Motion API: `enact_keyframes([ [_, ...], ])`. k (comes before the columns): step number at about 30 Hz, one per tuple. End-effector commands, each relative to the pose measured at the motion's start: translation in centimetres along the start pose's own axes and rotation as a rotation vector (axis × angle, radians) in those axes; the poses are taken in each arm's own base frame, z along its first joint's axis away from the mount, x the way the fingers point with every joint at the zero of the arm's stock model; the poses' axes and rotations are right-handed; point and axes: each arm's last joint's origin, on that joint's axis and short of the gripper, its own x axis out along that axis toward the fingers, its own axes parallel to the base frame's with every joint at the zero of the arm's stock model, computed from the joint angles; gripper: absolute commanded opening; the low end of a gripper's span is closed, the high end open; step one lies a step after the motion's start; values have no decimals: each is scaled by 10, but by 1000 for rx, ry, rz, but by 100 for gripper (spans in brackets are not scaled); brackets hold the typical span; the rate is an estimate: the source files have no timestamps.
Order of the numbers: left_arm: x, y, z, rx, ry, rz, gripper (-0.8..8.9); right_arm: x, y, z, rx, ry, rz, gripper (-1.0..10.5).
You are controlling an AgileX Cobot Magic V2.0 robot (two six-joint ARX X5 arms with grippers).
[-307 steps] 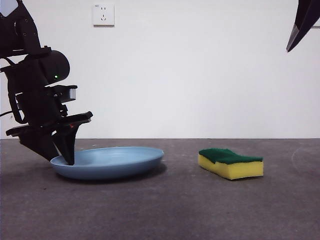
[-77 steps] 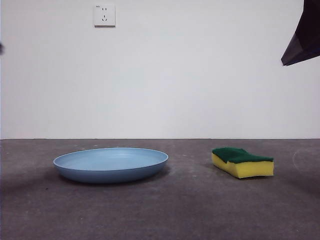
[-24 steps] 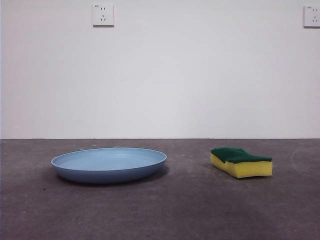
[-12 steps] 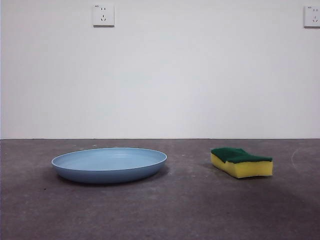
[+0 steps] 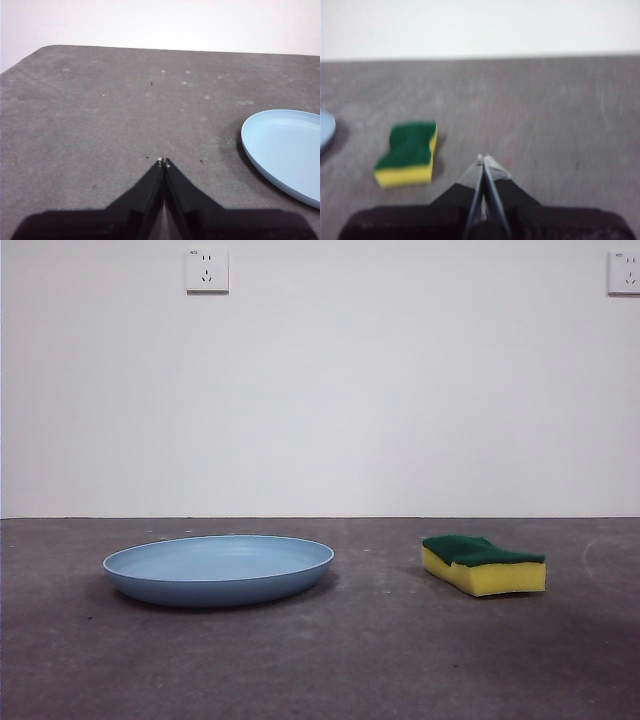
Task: Pick up the plate,pick up the cloth,clean the plate with the cloth
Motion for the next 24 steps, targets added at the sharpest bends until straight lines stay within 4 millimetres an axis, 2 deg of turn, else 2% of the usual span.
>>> enact_keyframes([
  [1, 1, 1, -4, -4, 7, 3, 0, 1, 0, -4, 48, 18, 4, -17],
  [24, 1, 1, -4, -4, 7, 3, 0, 1, 0, -4, 82, 15, -4, -17],
])
